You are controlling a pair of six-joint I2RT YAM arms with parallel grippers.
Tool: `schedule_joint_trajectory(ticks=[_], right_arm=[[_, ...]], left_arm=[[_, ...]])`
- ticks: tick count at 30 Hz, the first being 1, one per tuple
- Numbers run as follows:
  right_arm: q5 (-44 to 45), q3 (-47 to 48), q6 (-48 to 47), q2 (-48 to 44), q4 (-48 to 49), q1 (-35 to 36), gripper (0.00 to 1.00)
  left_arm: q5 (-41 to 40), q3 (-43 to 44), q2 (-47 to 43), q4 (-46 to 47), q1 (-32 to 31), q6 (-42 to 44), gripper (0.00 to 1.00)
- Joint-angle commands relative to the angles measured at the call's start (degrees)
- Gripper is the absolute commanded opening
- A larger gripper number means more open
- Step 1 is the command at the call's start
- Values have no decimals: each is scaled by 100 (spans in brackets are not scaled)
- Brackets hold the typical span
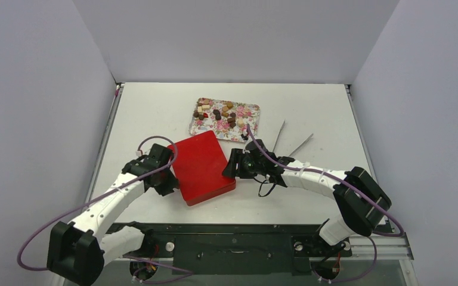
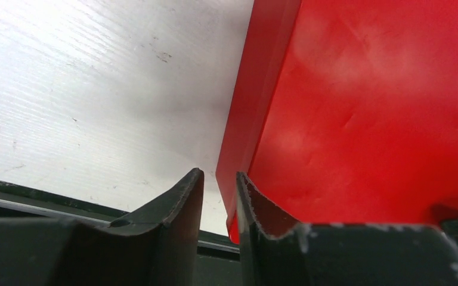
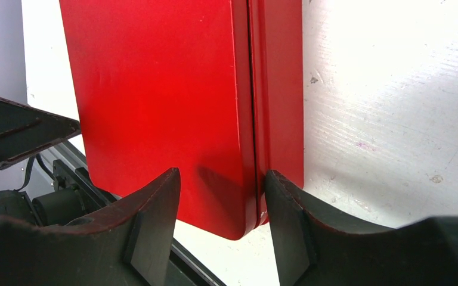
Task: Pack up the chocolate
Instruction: Close the box lid on the packing box.
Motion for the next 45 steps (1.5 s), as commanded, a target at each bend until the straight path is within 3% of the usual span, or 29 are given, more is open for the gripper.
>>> schedule_joint_trajectory(ticks=[1,6,15,20,29,37,45], right_arm=[[7,21,23,48,118,129,51],[-3,53,-4,71,75,128,51],[14,85,-35,53,49,124,51],[39,48,-11,-6,60,125,51],[24,45,31,-2,123,129,51],[11,52,49,20,150,129,50],[-21,46,67,72,196,139,50]], left_arm=[[304,-253,-791,325,238,-113,28],[542,-714,-1606,544,304,-295,40],[1170,-1510,-2543,1139,301,-514,73],[1535,-1807,-2689,1787,297,-692,80],[1739,-1777,-2685,2080,301,-784,78],[1767,-1624,-2489,1997,301,-691,59],[1851,-1543,-2507,2002,305,-755,54]])
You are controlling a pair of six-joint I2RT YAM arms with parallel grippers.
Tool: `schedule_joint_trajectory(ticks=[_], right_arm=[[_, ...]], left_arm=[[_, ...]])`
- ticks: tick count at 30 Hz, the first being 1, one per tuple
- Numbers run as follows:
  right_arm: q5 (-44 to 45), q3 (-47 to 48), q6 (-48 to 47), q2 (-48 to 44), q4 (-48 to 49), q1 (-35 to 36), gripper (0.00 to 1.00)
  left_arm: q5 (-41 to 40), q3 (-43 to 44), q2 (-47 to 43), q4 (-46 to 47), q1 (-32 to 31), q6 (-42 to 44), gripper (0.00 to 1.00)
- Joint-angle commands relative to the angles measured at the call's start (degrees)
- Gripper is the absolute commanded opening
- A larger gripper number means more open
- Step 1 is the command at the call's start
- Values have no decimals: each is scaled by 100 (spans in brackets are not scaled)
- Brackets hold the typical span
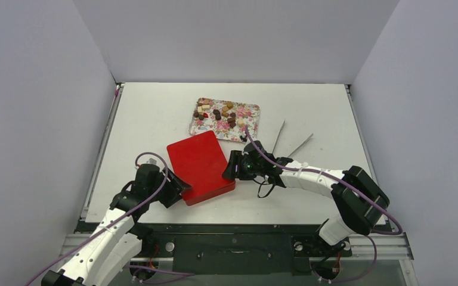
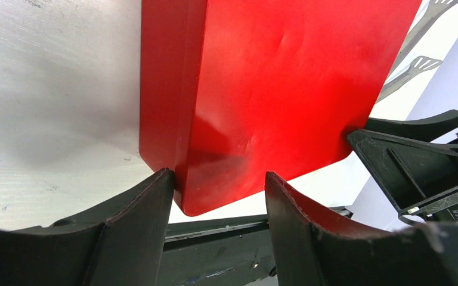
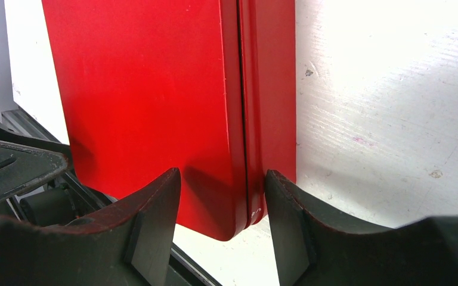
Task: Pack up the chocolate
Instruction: Close the box lid on the packing box.
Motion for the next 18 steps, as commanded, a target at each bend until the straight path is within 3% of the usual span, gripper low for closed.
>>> schedule_joint_trajectory(ticks=[1,12,18], right_arm=[[-103,41,71,-3,256,67,50],[-90,26,89,52,308,91,50],[-89,36,90,64,321,110,52]], left_arm=[[247,326,-43,384,27,-82,54],[222,500,-86,192,30,-89,50],[237,266,-8,305,30,-125,56]])
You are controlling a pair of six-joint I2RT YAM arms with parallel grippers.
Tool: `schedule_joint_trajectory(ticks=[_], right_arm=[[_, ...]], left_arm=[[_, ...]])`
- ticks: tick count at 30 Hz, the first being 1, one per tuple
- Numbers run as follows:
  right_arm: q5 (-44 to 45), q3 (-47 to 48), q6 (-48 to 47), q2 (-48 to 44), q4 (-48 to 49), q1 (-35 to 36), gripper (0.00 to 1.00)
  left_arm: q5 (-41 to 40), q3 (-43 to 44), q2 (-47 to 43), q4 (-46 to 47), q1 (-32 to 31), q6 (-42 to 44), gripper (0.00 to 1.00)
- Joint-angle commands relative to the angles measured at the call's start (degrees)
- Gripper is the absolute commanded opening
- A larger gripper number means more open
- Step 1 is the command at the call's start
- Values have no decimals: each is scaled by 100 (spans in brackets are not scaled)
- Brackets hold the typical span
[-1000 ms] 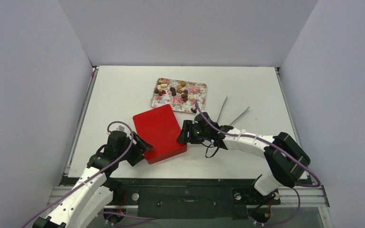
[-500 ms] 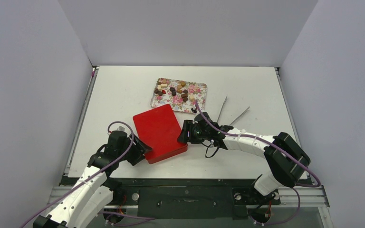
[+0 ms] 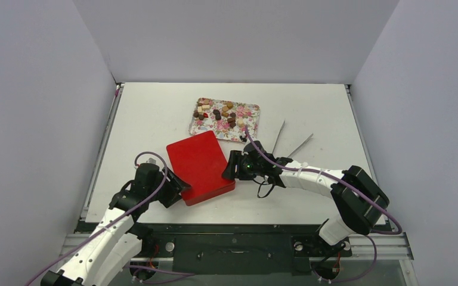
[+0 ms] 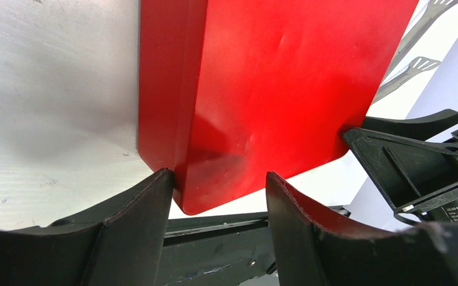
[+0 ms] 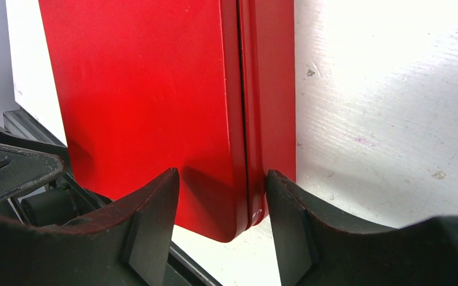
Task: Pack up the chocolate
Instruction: Close the box lid on the packing box.
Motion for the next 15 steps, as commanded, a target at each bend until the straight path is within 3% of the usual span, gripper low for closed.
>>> schedule_joint_trajectory(ticks=[1,15], right_arm=[[-92,41,63,50,292,102,52],[-74,139,37,86,245,146,55]], left_arm=[[237,64,8,529,21,-106,57],[280,54,352,663,21,14,68]])
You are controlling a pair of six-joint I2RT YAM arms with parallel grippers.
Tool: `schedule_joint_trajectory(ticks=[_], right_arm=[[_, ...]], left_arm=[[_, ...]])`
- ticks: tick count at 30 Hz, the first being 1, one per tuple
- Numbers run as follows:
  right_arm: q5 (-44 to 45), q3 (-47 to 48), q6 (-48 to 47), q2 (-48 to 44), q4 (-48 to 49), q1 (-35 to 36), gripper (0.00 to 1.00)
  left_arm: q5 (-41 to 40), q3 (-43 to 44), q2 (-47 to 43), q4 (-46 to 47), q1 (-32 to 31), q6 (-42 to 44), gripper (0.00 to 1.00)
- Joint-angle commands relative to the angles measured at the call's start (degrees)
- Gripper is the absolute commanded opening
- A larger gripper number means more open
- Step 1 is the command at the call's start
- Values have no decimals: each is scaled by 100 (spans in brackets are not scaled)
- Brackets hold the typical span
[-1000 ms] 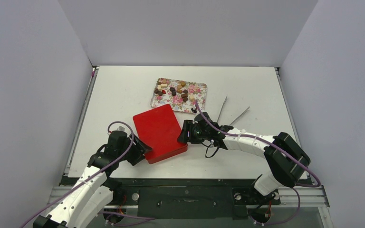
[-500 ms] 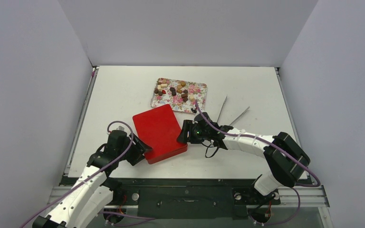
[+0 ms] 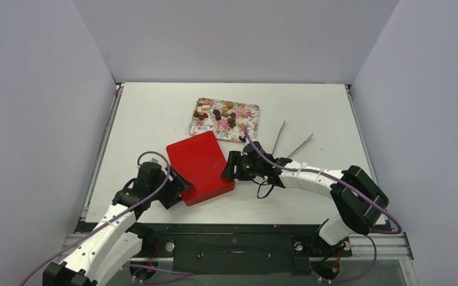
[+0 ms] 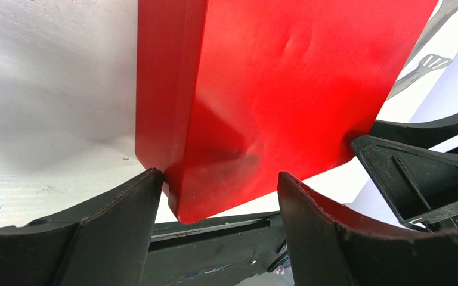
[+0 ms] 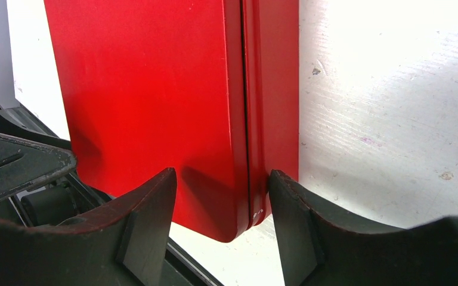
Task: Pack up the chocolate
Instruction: Close the box lid on the packing box.
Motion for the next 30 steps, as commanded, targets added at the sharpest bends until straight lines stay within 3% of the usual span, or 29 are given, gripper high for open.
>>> schedule_joint_trajectory(ticks=[1,7,16,30], right_arm=[[-68,141,35,71,212,96,55],[-57,134,39,107,243,109,55],[-43,199,33,190,222,118,54],[-36,142,52,186,304,132,53]], left_arm=[[225,110,-23,493,21,-29,68],[312,410,-132,365,21,-59,64],[421,539,-81,252,24,-127,50],[297,576,302,70,24,78,43]])
